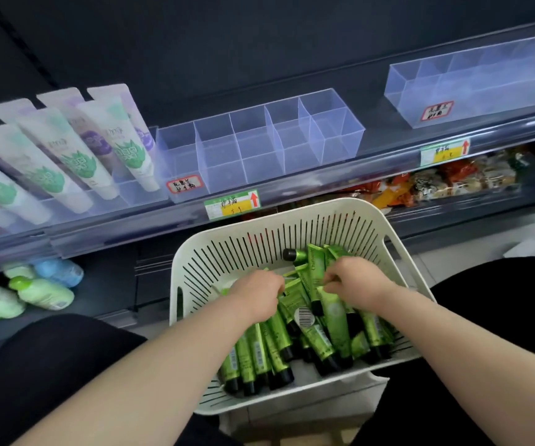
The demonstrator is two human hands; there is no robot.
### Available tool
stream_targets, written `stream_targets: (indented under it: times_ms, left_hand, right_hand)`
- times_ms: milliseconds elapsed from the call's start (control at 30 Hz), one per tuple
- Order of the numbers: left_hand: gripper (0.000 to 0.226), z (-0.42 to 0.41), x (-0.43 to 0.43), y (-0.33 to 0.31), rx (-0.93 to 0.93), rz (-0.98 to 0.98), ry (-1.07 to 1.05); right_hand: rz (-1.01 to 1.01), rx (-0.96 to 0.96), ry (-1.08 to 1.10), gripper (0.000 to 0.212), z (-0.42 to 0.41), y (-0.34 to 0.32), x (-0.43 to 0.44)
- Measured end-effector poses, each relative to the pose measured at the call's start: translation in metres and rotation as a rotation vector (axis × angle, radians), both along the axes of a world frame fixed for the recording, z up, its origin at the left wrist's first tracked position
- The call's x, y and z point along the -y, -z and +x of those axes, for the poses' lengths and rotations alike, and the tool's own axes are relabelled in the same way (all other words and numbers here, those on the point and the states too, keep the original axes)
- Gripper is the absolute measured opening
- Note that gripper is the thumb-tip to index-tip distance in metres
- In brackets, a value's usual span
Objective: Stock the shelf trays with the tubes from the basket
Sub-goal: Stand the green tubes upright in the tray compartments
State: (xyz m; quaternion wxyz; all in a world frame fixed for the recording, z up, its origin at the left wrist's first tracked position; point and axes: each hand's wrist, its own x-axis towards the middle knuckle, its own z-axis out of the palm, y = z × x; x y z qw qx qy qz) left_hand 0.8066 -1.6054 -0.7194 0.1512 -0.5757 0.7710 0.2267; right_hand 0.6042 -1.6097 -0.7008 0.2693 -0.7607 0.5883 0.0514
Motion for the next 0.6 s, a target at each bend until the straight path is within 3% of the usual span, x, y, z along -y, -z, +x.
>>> stream_targets:
  times_ms: [200, 300, 467, 600]
  left_hand:
    - [0.080, -0.023, -0.011, 0.017, 0.076, 0.158, -0.046]
    - [0.093, -0.030, -0.016, 0.023, 0.115, 0.123, -0.051]
    - [0.076, -0.029, -0.016, 0.026, 0.042, -0.033, -0.040]
    - [0.030, -0.007, -0.005, 0.017, -0.101, -0.064, 0.111]
  right_hand:
    - [-0.205, 0.232, 0.105, 0.012, -0.010, -0.030, 0.006]
    - [-0.264, 0.306, 0.132, 0.012, -0.009, -0.032, 0.003]
    - [-0.241, 0.274, 0.109, 0.011, -0.008, -0.025, -0.001]
    - [-0.230, 0.267, 0.120, 0.011, -0.008, -0.025, -0.001]
